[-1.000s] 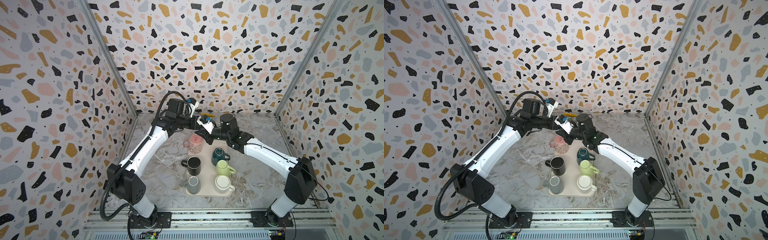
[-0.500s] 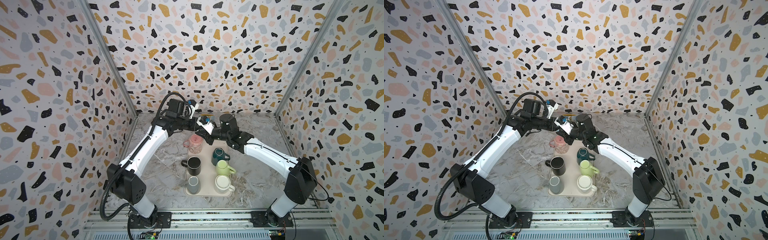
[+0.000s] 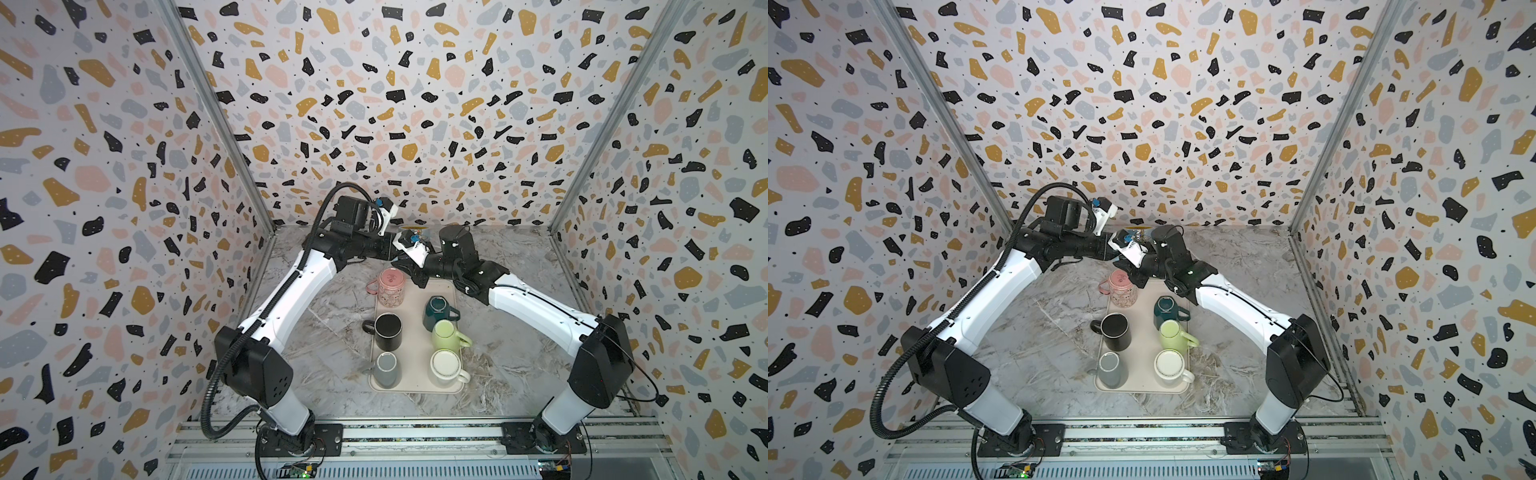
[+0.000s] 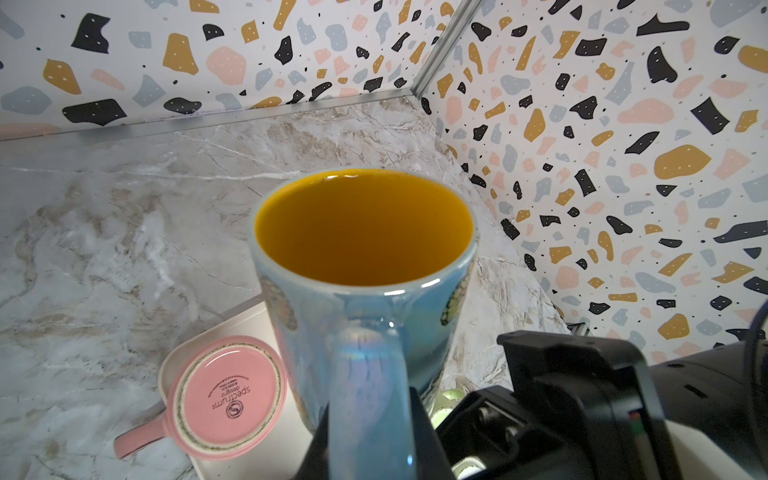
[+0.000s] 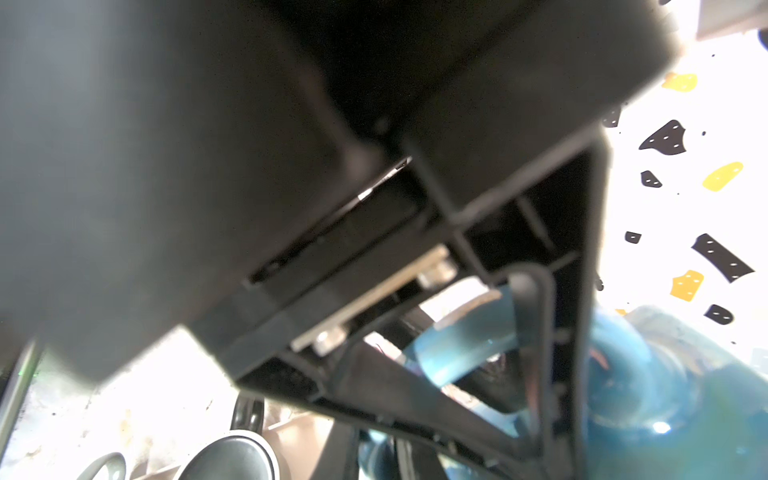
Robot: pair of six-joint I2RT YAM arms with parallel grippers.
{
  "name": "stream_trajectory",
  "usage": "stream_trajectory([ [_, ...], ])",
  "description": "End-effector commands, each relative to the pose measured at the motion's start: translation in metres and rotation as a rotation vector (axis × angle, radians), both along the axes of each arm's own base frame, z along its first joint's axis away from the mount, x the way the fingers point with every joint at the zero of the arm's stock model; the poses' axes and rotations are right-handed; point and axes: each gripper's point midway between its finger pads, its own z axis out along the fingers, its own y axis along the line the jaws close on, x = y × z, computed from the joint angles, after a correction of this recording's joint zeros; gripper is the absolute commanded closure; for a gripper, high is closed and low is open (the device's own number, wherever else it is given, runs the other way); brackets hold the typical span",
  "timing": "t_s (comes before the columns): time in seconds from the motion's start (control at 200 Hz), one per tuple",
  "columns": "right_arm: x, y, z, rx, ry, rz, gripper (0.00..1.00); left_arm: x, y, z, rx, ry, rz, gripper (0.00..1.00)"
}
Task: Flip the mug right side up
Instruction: 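Close the left gripper on the light-blue mug's handle, then open the right gripper and pull it back while the left gripper carries the mug away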
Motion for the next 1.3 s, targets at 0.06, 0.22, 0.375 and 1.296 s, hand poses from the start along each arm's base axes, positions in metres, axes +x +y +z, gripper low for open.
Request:
stream_trajectory([
  [0.06,-0.021,0.017,0.081,0.103,-0.24,0.088,1.0,0.002,-0.007,-0.003,0.055,-0.062,-0.014,1.0],
  [0.22,-0.017,0.018,0.076,0.075,-0.236,0.081,1.0,0.006,-0.007,-0.004,0.064,-0.066,-0.005,1.0],
  [0.375,-0.013,0.017,0.07,0.05,-0.235,0.062,0.96,0.013,-0.007,-0.002,0.067,-0.082,0.012,1.0],
  [1.296,0.009,0.001,0.061,-0.001,-0.241,-0.031,0.83,0.062,0.014,0.026,0.024,-0.186,0.129,1.0],
])
